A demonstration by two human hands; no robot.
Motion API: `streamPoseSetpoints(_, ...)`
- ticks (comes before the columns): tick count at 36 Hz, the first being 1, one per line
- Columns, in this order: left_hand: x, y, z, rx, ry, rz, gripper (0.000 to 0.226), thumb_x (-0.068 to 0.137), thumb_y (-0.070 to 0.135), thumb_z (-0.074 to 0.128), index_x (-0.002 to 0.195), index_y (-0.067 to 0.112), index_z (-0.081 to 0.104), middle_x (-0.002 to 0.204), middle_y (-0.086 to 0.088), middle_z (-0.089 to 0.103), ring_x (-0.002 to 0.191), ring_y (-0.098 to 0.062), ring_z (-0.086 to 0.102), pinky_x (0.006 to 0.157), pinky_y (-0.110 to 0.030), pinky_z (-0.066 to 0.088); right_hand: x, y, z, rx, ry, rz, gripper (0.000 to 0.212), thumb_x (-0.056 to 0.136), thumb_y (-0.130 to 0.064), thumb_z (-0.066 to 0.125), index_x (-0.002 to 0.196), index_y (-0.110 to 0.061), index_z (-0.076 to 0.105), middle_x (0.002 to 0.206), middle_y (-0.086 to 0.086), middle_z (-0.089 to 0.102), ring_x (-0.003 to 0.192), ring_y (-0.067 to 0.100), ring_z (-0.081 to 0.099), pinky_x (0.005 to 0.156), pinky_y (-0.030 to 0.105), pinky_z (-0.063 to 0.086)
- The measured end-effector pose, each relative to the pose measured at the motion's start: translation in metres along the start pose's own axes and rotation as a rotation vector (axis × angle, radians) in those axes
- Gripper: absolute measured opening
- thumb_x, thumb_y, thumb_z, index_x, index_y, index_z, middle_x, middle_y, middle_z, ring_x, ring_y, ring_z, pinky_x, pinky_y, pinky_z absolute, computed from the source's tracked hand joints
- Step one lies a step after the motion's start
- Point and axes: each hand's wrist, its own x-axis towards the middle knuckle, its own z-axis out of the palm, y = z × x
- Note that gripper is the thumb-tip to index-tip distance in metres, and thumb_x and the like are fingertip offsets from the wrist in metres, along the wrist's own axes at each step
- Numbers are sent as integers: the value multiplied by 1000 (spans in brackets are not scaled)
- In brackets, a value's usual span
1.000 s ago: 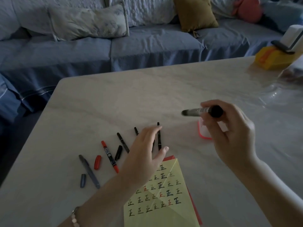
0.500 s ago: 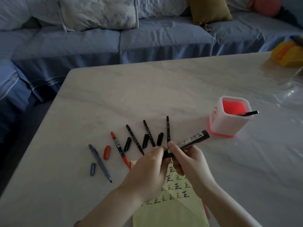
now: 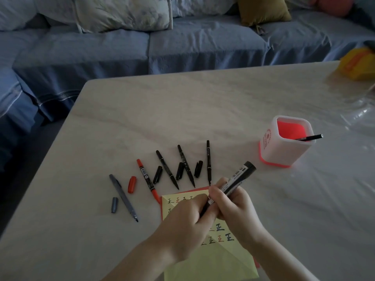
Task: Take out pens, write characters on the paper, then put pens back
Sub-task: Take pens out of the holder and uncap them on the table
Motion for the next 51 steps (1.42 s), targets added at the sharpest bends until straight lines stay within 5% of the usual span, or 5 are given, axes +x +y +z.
streamPoseSetpoints(10, -6, 4, -3, -340, -229, -191, 44, 83, 51, 43, 58, 15, 42, 44, 8, 37, 37, -6, 32, 40, -18, 30, -4, 6, -11, 37, -135, -136, 24, 66, -30, 56, 59, -11, 43, 45, -8, 41, 42, 3, 36, 43, 14, 33)
streamPoseSetpoints(15, -1, 0, -14, -397, -334, -232, 45, 80, 63, 45, 95, 21, 48, 56, 9, 38, 48, -6, 36, 47, -22, 43, -2, 4, -16, 29, -72, -71, 18, 68, -28, 62, 52, -24, 54, 44, -4, 45, 40, 3, 39, 42, 16, 36)
streamPoseSetpoints(35, 6, -28, -16, 130, 308, -193, 9, 94, 29, 45, 94, 38, 43, 92, 6, 62, 77, -12, 62, 66, -21, 49, 101, 10, -74, -1171, 210, 137, 45, 83, -46, 58, 102, -6, 53, 77, 7, 58, 70, 27, 57, 53, 29, 40)
streamPoseSetpoints(39, 36, -19, -9, 251, 353, -87, 16, 93, 24, 50, 108, 19, 55, 85, 3, 60, 57, -3, 52, 52, -11, 44, 99, 20, -75, -1160, 279, 107, 47, 83, -48, 57, 106, -7, 50, 83, 10, 61, 72, 29, 57, 57, 30, 43)
streamPoseSetpoints(51, 127, -31, 28, 848, 176, -7, 20, 95, 17, 41, 109, 9, 52, 114, -8, 53, 105, -24, 42, 92, -33, 35, 43, -10, -106, -1028, 404, -96, 30, 84, -32, 60, 108, -15, 59, 63, -4, 56, 71, 24, 56, 65, 30, 46)
